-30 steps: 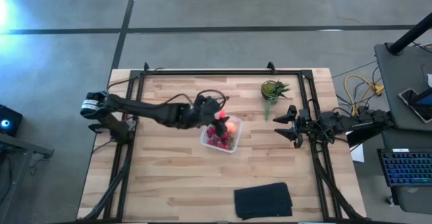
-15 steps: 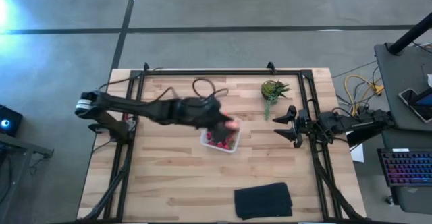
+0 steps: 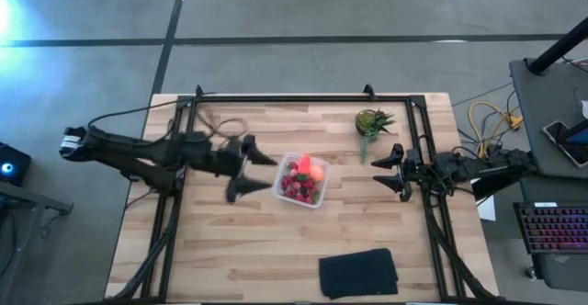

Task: Pick and placing Produce into tupperware
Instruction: Return to Home Position

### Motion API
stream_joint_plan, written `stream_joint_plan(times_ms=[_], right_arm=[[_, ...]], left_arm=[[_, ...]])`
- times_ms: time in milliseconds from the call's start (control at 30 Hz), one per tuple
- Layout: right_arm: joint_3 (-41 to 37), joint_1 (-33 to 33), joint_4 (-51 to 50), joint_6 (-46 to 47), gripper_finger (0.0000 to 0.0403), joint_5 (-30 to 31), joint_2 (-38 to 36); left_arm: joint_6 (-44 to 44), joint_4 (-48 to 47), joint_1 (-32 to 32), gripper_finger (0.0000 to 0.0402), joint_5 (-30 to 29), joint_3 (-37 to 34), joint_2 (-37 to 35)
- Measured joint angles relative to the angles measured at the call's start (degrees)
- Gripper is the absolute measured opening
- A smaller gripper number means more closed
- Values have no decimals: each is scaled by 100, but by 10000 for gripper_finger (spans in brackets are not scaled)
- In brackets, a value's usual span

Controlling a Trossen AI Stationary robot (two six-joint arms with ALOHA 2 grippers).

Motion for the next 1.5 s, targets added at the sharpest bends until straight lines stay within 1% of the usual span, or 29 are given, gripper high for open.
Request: stream_joint_plan(times_ms=[100, 200, 300, 433, 600, 667, 733, 867, 967, 1233, 1367, 1500], right_arm=[[0, 0, -1, 1, 247, 0, 1], [0, 0, -1, 1, 245, 0, -1], [0, 0, 3, 1, 242, 0, -1], [0, 0, 2, 1, 244, 0, -1], [0, 0, 2, 1, 246, 0, -1], [0, 0, 2, 1, 246, 0, -1], [0, 0, 2, 1, 244, 0, -1], [0, 0, 1, 1, 245, 0, -1], [0, 0, 2, 1, 247, 0, -1], [0, 0, 2, 1, 242, 0, -1], [0, 0, 2, 1, 246, 0, -1], [0, 0, 1, 1, 246, 0, -1]], left_arm=[[454, 1405, 42, 310, 789, -1013, -437], [606, 1909, 64, 310, 849, -1813, -849], [755, 2003, 130, 310, 854, -2305, -1346], [941, 1780, 267, 310, 858, -2833, -2140], [884, 1142, 514, 310, 825, -3378, -3250], [894, 1005, 579, 310, 768, -3530, -3588], [938, 808, 617, 310, 614, -3687, -3884], [1053, 351, 622, 310, 127, -3863, -4642], [1151, 333, 626, 310, -29, -4086, -5007], [1199, 161, 626, 310, -96, -4711, -5668], [1188, 151, 626, 310, -96, -4996, -5888], [1187, 170, 626, 310, -128, -5092, -5875]])
